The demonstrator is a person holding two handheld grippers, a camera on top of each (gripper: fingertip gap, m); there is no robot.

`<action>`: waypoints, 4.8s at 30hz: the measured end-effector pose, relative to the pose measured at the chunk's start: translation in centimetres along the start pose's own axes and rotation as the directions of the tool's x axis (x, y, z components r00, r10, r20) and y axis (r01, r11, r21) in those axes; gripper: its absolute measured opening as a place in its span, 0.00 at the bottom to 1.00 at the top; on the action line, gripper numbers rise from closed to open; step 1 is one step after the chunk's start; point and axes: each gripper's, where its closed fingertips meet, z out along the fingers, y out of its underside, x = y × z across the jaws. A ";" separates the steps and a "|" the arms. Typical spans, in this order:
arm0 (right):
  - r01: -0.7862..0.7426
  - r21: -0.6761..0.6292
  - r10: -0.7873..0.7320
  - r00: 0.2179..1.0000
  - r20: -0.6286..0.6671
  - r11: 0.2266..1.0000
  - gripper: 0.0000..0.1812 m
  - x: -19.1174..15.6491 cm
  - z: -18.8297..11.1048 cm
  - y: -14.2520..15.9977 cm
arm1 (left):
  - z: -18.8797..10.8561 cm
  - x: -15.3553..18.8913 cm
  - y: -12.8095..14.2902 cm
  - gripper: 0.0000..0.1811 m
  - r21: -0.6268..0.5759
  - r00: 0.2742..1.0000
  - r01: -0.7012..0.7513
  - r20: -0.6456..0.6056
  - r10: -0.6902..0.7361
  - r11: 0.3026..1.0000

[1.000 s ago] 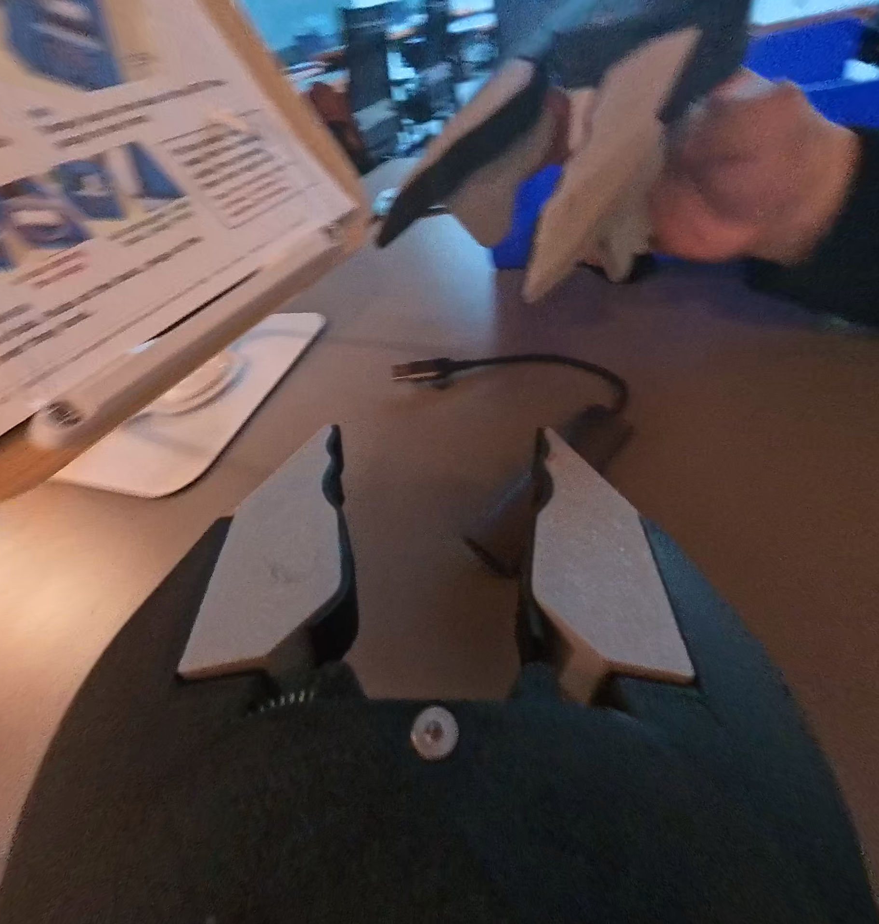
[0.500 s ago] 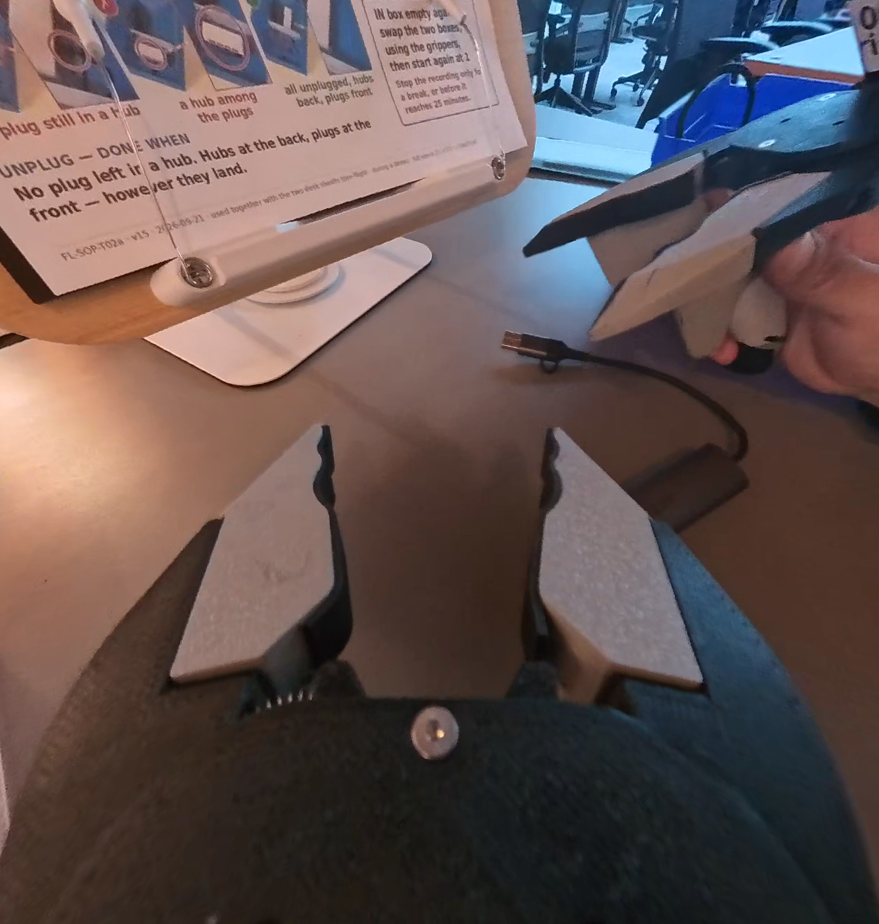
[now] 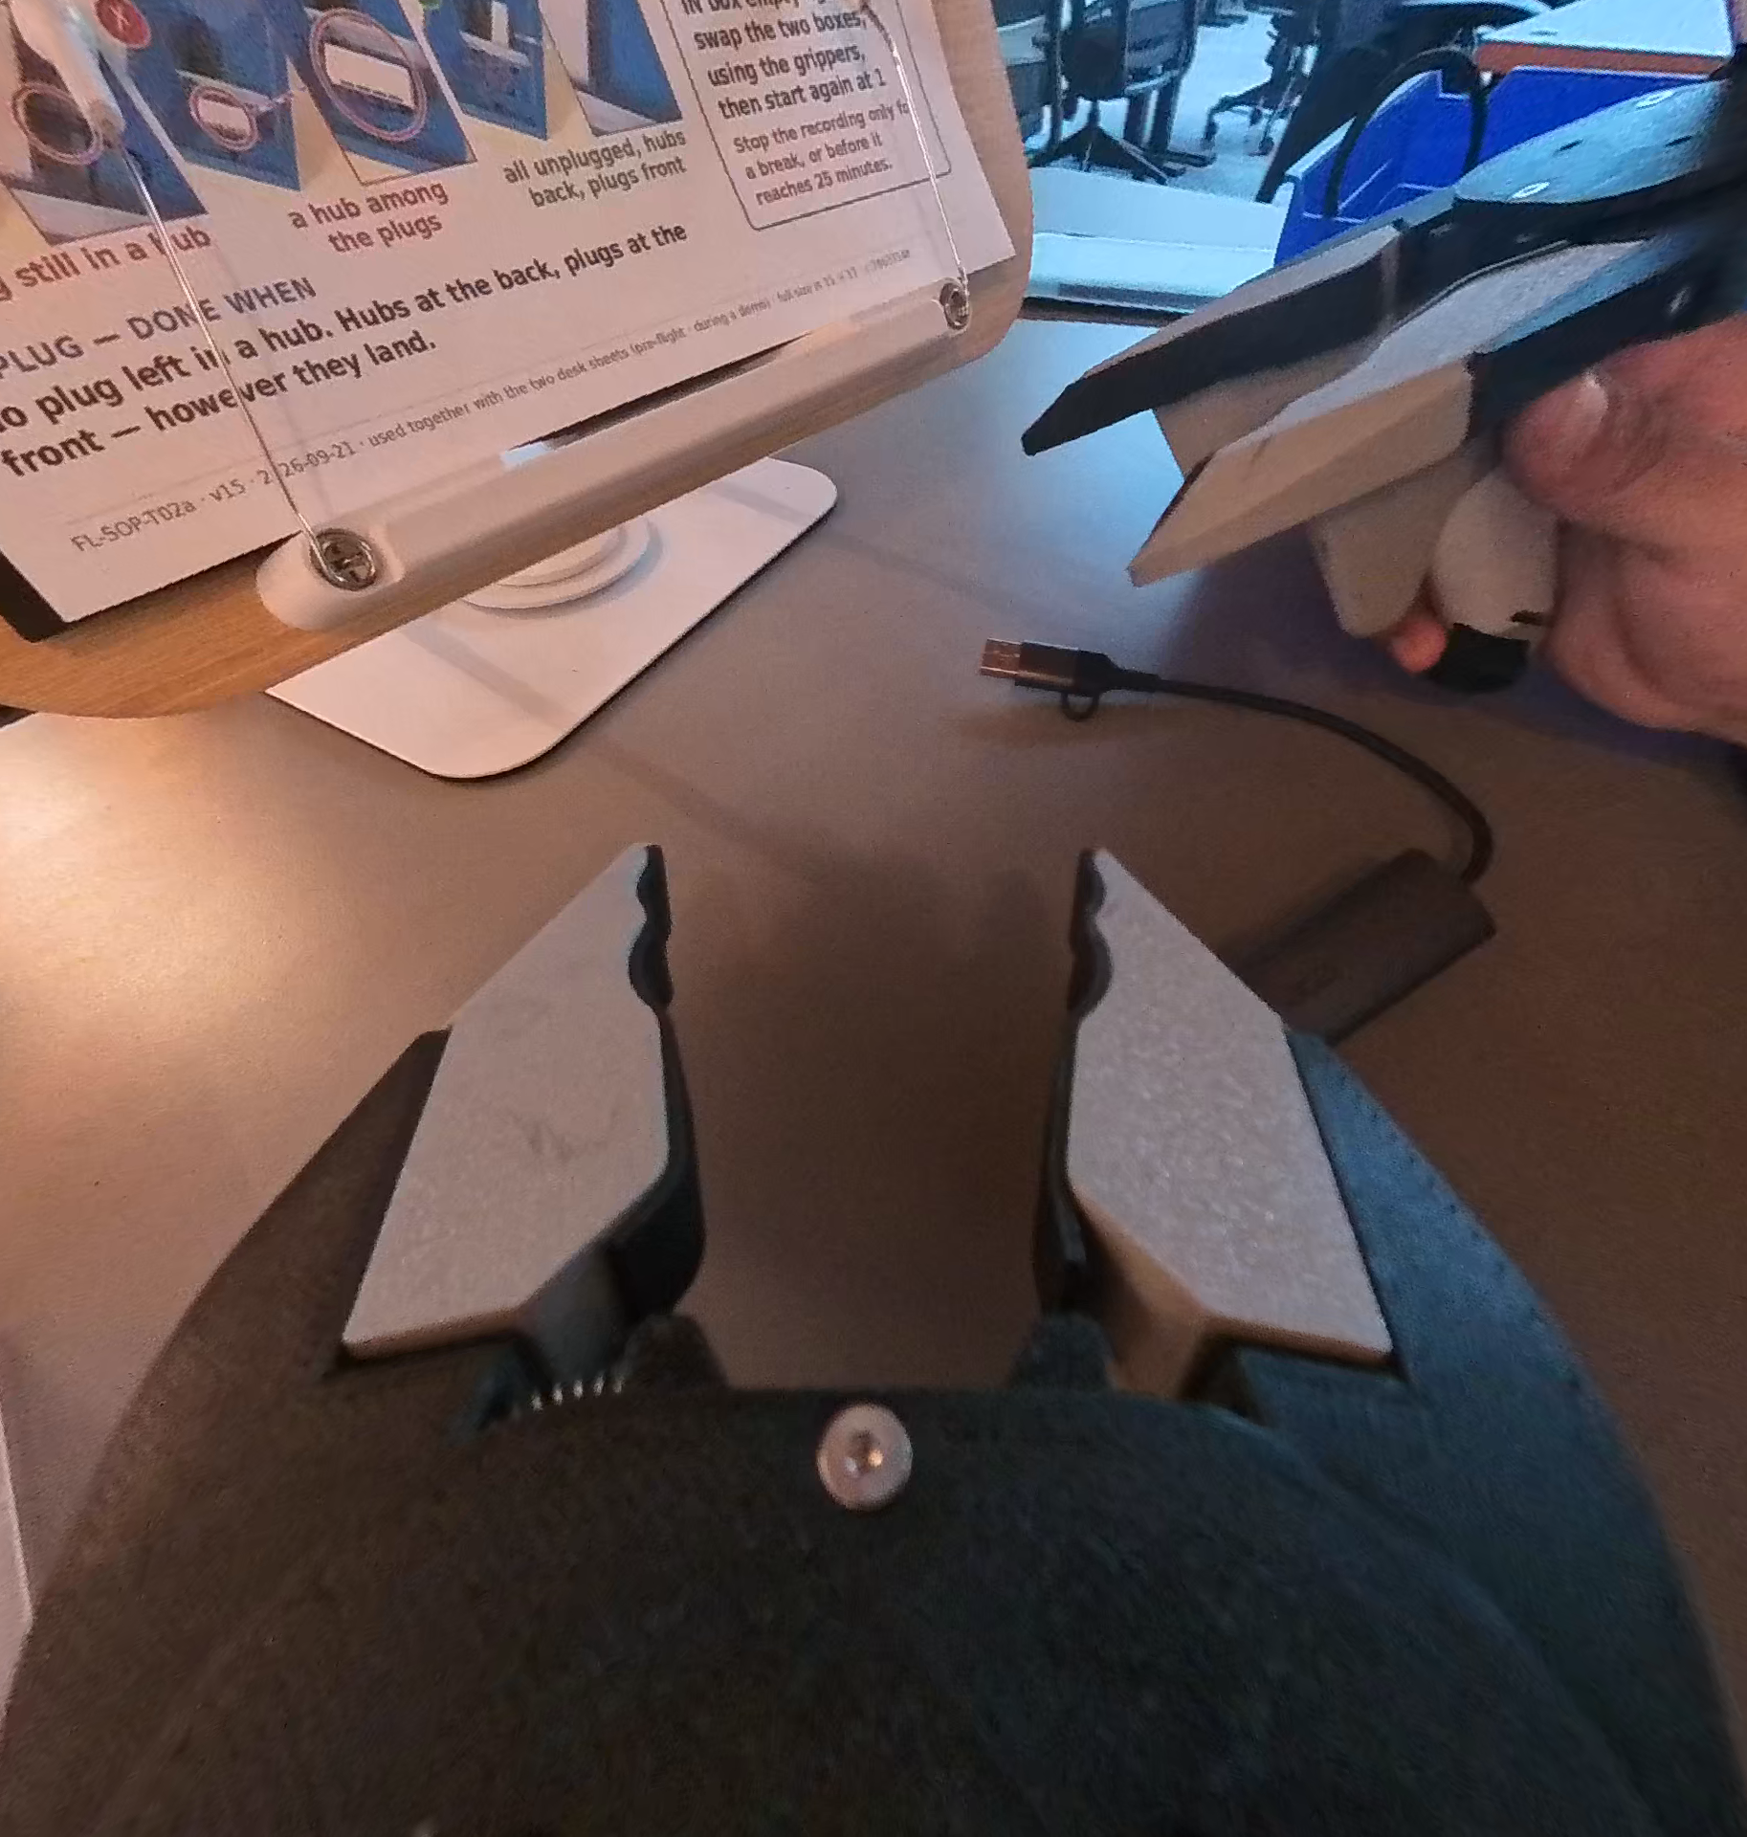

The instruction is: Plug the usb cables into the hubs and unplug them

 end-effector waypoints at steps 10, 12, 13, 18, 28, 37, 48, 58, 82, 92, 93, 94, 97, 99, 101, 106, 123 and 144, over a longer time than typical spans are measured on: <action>0.020 0.037 -0.020 1.000 -0.001 0.999 0.56 -0.2 -0.2 -0.6 | 0.1 0.0 0.1 0.43 -0.004 1.000 0.002 -0.007 -0.002 1.000; 0.022 0.040 -0.021 1.000 -0.002 0.999 0.55 -0.2 -0.2 -0.6 | 0.1 0.1 0.1 0.43 -0.006 1.000 -0.006 -0.007 0.006 1.000; 0.021 0.039 -0.021 1.000 -0.001 0.999 0.55 -0.2 -0.2 -0.6 | 0.1 0.2 0.1 0.43 -0.007 1.000 -0.010 -0.006 0.010 1.000; 0.011 0.043 -0.011 1.000 0.007 0.999 0.55 -0.2 -0.1 -0.6 | 0.1 0.2 0.2 0.42 -0.017 1.000 -0.008 -0.013 0.007 1.000; 0.009 0.058 -0.008 1.000 -0.008 0.998 0.53 0.0 -0.2 -0.9 | 0.2 0.0 0.4 0.41 -0.032 1.000 0.002 -0.007 -0.002 0.999; 0.016 0.056 -0.015 1.000 -0.021 0.998 0.51 0.1 -0.1 -0.8 | 0.3 0.0 0.7 0.41 -0.048 1.000 0.004 -0.005 -0.005 0.999; 0.018 0.053 -0.017 1.000 -0.025 0.998 0.50 0.2 -0.1 -0.7 | 0.4 0.0 0.9 0.41 -0.064 1.000 0.002 -0.009 -0.002 0.998; 0.018 0.053 -0.017 1.000 -0.024 0.998 0.50 0.0 -0.1 -0.7 | 0.5 -0.3 1.1 0.43 -0.078 1.000 0.003 0.015 -0.002 0.997; 0.061 -0.025 -0.063 0.994 -0.087 0.998 0.47 0.7 0.3 0.4 | -0.4 0.6 0.3 0.37 -0.062 0.992 -0.105 0.064 0.109 0.993; 0.024 -0.035 -0.027 0.996 -0.087 0.999 0.46 1.6 0.3 0.8 | -11.1 5.1 -5.0 0.36 0.099 0.996 0.006 -0.086 0.002 0.995; 0.023 -0.035 -0.026 0.996 -0.086 0.999 0.46 1.6 0.3 0.8 | -13.3 3.8 -6.1 0.35 0.120 0.999 -0.012 -0.040 0.017 0.993; 0.023 -0.034 -0.026 0.996 -0.084 0.999 0.45 1.5 0.3 0.8 | -15.7 1.9 -7.0 0.34 0.130 0.999 -0.032 0.028 0.029 0.991; 0.029 -0.029 -0.031 0.997 -0.077 0.999 0.45 1.3 0.4 0.6 | -22.5 -5.2 -7.8 0.33 0.078 0.976 -0.037 0.216 0.019 0.996; 0.033 -0.035 -0.035 0.997 -0.073 0.999 0.45 1.1 0.5 0.7 | -26.2 -9.6 -6.2 0.33 0.007 0.950 0.043 0.308 -0.043 0.999; 0.037 -0.046 -0.041 0.997 -0.071 0.998 0.44 1.0 0.7 0.9 | -28.6 -13.0 -3.5 0.34 -0.078 0.923 0.140 0.372 -0.102 0.987; 0.036 -0.050 -0.040 0.996 -0.075 0.998 0.44 1.0 0.6 1.1 | -29.2 -14.3 4.1 0.34 -0.325 0.932 0.251 0.336 -0.136 0.912; -0.024 -0.007 0.023 0.997 -0.075 1.000 0.43 1.9 -0.2 0.8 | -25.6 -14.8 15.1 0.06 -0.697 0.961 0.256 0.258 -0.098 0.670; -0.013 -0.002 0.013 0.998 -0.054 1.000 0.43 1.2 -0.1 0.4 | -29.2 -17.9 0.0 0.00 -0.407 0.892 0.050 0.430 0.143 0.912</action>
